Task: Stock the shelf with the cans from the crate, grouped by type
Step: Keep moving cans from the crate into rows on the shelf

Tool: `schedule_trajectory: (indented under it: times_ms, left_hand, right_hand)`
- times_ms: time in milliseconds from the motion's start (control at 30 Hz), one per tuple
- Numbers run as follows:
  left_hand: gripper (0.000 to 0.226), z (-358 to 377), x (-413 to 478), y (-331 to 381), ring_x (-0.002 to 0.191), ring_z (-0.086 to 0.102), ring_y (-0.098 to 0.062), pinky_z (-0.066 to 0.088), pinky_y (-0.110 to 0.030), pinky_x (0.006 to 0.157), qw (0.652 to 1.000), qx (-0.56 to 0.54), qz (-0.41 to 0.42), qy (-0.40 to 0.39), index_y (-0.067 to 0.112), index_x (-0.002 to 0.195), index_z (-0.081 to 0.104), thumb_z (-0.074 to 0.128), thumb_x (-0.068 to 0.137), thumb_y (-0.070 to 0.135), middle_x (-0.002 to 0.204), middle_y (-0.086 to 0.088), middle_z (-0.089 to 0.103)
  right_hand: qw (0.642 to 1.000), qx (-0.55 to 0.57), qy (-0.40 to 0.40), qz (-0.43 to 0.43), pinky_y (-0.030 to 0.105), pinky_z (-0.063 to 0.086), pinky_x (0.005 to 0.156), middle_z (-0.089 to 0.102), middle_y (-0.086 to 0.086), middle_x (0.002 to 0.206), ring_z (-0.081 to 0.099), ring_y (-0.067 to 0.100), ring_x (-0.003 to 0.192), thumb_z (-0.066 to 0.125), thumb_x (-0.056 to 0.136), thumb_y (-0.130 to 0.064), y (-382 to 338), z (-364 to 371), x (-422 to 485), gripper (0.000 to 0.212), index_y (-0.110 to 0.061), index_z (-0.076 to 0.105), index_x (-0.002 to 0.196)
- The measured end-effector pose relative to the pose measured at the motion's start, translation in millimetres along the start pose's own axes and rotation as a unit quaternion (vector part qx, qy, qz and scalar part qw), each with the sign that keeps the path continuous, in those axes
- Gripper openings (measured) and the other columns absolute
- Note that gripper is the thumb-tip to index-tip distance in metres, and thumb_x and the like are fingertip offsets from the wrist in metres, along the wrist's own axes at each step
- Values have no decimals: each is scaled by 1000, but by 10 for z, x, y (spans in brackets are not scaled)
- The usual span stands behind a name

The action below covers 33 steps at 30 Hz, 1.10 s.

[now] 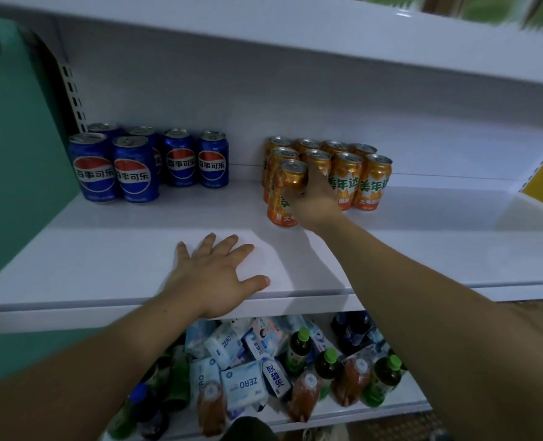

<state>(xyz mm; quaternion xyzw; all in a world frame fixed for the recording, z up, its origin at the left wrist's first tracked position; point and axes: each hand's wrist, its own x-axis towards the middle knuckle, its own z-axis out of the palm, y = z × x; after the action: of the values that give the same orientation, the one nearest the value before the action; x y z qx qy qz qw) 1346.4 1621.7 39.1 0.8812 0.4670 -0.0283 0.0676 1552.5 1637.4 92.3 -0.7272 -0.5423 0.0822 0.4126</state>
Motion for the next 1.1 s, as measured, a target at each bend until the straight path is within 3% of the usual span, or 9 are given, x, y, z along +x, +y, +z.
schedule_trajectory:
  times_ms: [200,267,367,467,567,700,767,900,1100]
  left_hand:
    - [79,-24,-16,11,147,-7,-18,-3,-59,115,1000,-4,-1,-1,43,149,4,18,81,81,160,14,-5]
    - [79,-52,-16,15,147,-7,-18,-3,-59,114,1000,-12,-1,-6,43,149,5,19,81,81,160,14,-4]
    - [79,-125,-29,14,148,-5,-19,-2,-60,114,999,-26,-16,-24,44,149,6,23,81,80,160,14,-3]
    - [85,-254,-17,169,147,9,-23,9,-56,115,998,-49,-24,-40,35,150,18,39,79,77,160,5,10]
    - [90,-346,7,785,139,31,-23,29,-47,112,991,-104,78,-33,24,147,31,53,73,70,156,-1,26]
    - [66,-250,-277,1999,134,39,-22,34,-36,109,952,-150,263,-44,21,142,41,59,86,52,150,-2,37]
    - [67,-24,-453,2519,133,40,-23,36,-34,107,931,-153,322,-82,20,143,40,61,86,49,149,-4,38]
    - [75,626,-737,3281,141,30,-21,32,-37,112,898,-104,376,-204,21,149,28,59,87,51,157,0,25]
    - [71,1525,-975,3988,130,44,-23,40,-34,104,861,-50,413,-294,21,144,36,63,85,49,148,-4,39]
  right_hand:
    - [997,-43,-54,33,37,40,100,44,10,142,47,31,125,61,90,-34,-151,-132,-36,75,-20,18,150]
    - [996,-47,-69,22,39,41,103,45,9,143,47,30,126,64,87,-40,-178,-289,-154,76,-21,24,148]
    - [992,-99,-78,20,31,40,92,55,4,128,52,23,115,60,90,-42,-114,-693,-442,55,-22,42,139]
    - [986,-137,-54,77,31,37,91,49,10,141,48,29,124,58,93,-42,121,-1196,-816,58,-18,40,142]
    - [969,-180,-35,164,37,38,100,32,10,154,41,31,133,54,93,-50,449,-1689,-1253,76,-14,22,152]
    - [946,-196,-6,258,37,44,88,33,11,154,48,32,125,54,93,-53,943,-2228,-1955,79,-15,20,153]
    - [928,-208,5,308,38,45,90,36,11,152,48,32,125,55,92,-52,1181,-2463,-2358,79,-14,22,153]
    - [889,-216,36,402,36,36,103,35,9,154,38,29,136,57,91,-52,1661,-2861,-3199,78,-16,25,152]
    - [823,-199,29,531,40,30,113,34,9,154,34,30,139,54,92,-53,2409,-3029,-4208,74,-18,26,151]
